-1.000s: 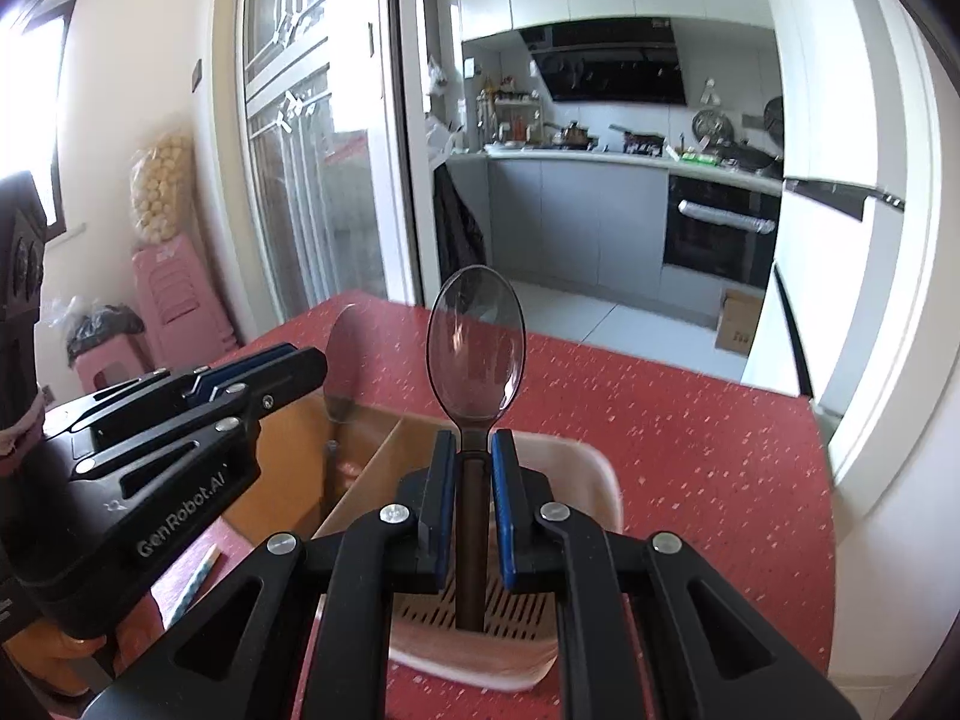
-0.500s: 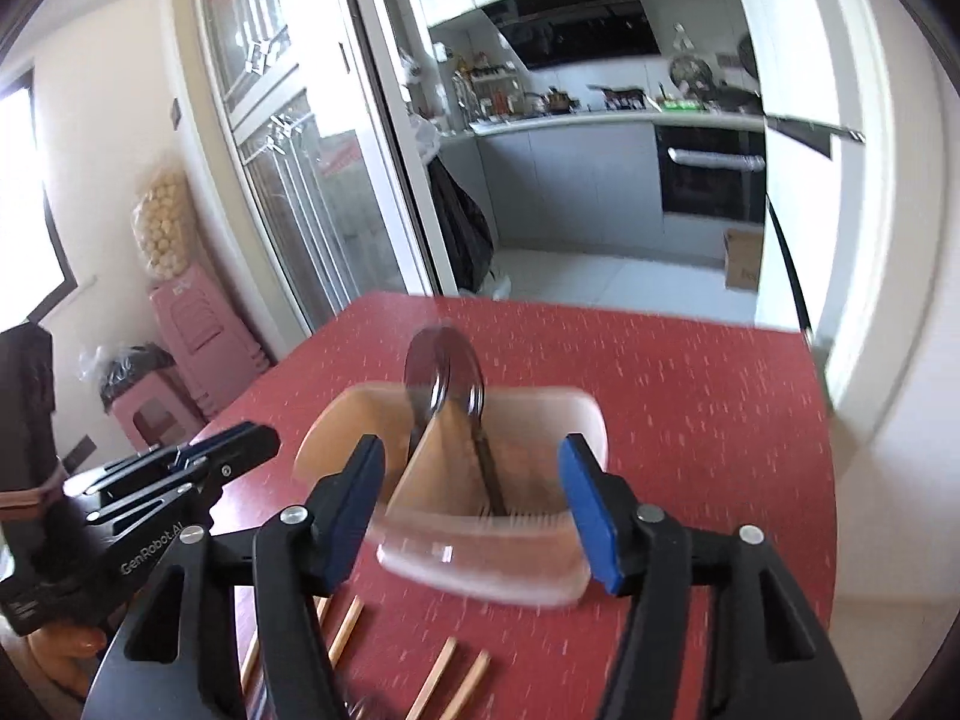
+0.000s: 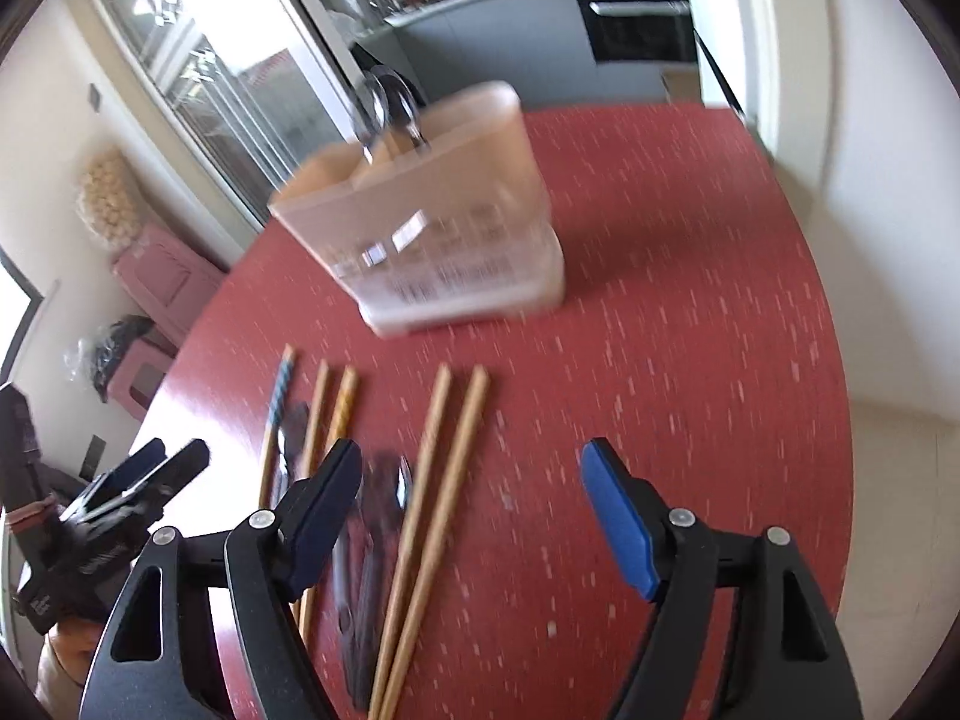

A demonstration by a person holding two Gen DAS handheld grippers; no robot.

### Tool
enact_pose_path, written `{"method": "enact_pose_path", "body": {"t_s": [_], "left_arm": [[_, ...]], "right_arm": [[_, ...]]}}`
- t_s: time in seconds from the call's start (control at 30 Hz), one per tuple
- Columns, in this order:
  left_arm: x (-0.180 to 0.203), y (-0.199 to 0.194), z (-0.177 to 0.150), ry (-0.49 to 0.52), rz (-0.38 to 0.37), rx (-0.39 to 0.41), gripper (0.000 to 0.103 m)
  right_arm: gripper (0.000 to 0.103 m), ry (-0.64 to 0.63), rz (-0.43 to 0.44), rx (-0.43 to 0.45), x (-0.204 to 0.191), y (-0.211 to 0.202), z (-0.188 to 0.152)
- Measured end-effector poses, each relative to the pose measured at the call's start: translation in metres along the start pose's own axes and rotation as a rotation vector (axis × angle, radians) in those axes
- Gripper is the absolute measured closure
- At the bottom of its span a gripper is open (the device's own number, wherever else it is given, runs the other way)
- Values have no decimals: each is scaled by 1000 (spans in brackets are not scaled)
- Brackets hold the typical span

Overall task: Organize utensils
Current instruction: 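Return the right gripper to the utensil row and open it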

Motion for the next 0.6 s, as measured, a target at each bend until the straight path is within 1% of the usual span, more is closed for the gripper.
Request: {"method": "enact_pose_path", "body": {"t_s": [0.07,0.17,0.2,0.23,0.3,0.43,0.5,0.6], "left_arm": [[-5,0,-7,-6,12,-3,0],[-11,2,-18,-19,-9,-24,0],[-12,3,-21,-21,-18,-36,0],[-12,4,-23,-18,-26,-50,0],[-13,7,-28,-9,-27,-79,0],[-16,17,-37,-11,-20,-132,0],[-20,21,-40,-10,11,-140,0],[-26,27,-41,-11,48,-154,0]], "right_arm": [[22,25,-12,-24,6,3,-12],[18,48,-28,-40,11,6,-27],[15,54,-30,-40,12,6,-28],[9,59,-26,-40,12,6,-30],[0,65,-13,-41,9,7,-30],[0,63,-11,-52,5,11,-30],[0,55,-18,-67,3,11,-31],[0,39,-48,-115,2,16,-34]]}}
Point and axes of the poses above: each gripper's, at about its wrist camera, not at the fingertips, and y roughly the way its jaws point, x to its right, z to its top, the point moved 8 cm from there along y, roughly the way its jaws point, and after that the axes turned 13 degrees about z, right-handed, at the moved point
